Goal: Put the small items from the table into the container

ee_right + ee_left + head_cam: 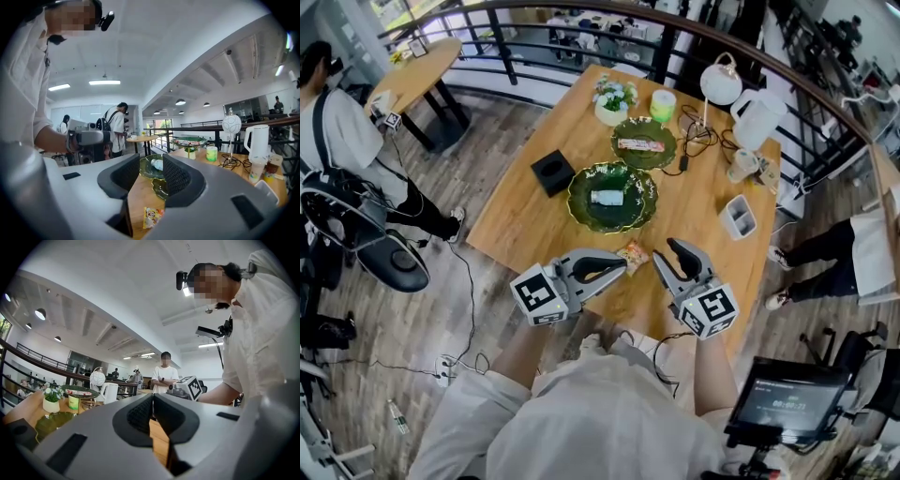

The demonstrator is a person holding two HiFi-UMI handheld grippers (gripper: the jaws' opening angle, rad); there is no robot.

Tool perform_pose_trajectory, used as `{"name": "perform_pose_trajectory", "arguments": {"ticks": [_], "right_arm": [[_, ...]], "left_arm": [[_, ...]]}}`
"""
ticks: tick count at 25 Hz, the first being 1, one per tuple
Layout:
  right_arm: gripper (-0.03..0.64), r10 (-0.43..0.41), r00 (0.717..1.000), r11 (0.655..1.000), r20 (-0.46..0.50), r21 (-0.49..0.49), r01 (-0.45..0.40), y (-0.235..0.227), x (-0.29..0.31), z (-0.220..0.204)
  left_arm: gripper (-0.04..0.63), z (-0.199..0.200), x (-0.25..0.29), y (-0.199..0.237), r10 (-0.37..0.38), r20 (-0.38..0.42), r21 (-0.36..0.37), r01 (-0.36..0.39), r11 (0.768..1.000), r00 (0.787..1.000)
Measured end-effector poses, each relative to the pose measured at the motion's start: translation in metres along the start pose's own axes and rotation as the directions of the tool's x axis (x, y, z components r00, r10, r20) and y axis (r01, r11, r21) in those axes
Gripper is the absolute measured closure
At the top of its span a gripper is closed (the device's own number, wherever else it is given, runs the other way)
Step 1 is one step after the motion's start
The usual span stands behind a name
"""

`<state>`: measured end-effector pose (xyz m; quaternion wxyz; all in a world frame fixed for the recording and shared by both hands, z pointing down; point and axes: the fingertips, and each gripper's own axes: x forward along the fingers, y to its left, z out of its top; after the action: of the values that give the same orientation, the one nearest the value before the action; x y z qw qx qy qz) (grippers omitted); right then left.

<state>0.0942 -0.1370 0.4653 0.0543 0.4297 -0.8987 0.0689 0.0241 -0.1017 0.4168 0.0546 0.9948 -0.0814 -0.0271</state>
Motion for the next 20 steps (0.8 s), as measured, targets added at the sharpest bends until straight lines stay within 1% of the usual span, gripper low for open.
{"name": "perform_pose_trajectory", "arguments": {"ticks": [3, 5, 7, 9, 11, 13, 15, 18, 20], "right_arm": [[0.463, 0.018, 0.993, 0.994, -0.116, -0.105, -0.030, 0.002, 0.009, -0.025], [0.463, 0.021, 0.979, 0.981, -0.205, -0.185, -0.059, 0.003, 0.015, -0.047], [0.462, 0.017, 0.957, 0.962, -0.291, -0.254, -0.094, 0.003, 0.019, -0.071], [0.463, 0.011, 0.926, 0.939, -0.378, -0.314, -0.139, 0.004, 0.024, -0.095], [0.462, -0.005, 0.883, 0.913, -0.470, -0.363, -0.188, 0.006, 0.030, -0.122], [0.462, -0.031, 0.840, 0.894, -0.541, -0.390, -0.218, 0.011, 0.039, -0.146], [0.462, -0.058, 0.808, 0.891, -0.587, -0.395, -0.223, 0.017, 0.050, -0.166], [0.462, -0.113, 0.768, 0.892, -0.631, -0.405, -0.202, 0.026, 0.069, -0.189], [0.462, -0.159, 0.735, 0.890, -0.659, -0.419, -0.183, 0.030, 0.080, -0.203]], "left_arm": [[0.588, -0.006, -0.004, 0.002, 0.012, -0.005, -0.011, -0.012, 1.000, 1.000], [0.588, -0.011, -0.008, 0.003, 0.021, -0.008, -0.019, -0.021, 1.000, 1.000], [0.588, -0.015, -0.013, 0.003, 0.031, -0.008, -0.029, -0.031, 0.999, 0.999], [0.588, -0.018, -0.018, 0.003, 0.043, -0.011, -0.039, -0.043, 0.998, 0.999], [0.588, -0.021, -0.025, 0.005, 0.057, -0.015, -0.048, -0.058, 0.997, 0.998], [0.588, -0.023, -0.033, 0.007, 0.073, -0.016, -0.057, -0.074, 0.996, 0.997], [0.588, -0.027, -0.041, 0.009, 0.089, -0.017, -0.066, -0.090, 0.994, 0.996], [0.588, -0.032, -0.052, 0.011, 0.111, -0.019, -0.076, -0.112, 0.991, 0.994], [0.588, -0.035, -0.059, 0.011, 0.125, -0.021, -0.084, -0.127, 0.988, 0.992]]}}
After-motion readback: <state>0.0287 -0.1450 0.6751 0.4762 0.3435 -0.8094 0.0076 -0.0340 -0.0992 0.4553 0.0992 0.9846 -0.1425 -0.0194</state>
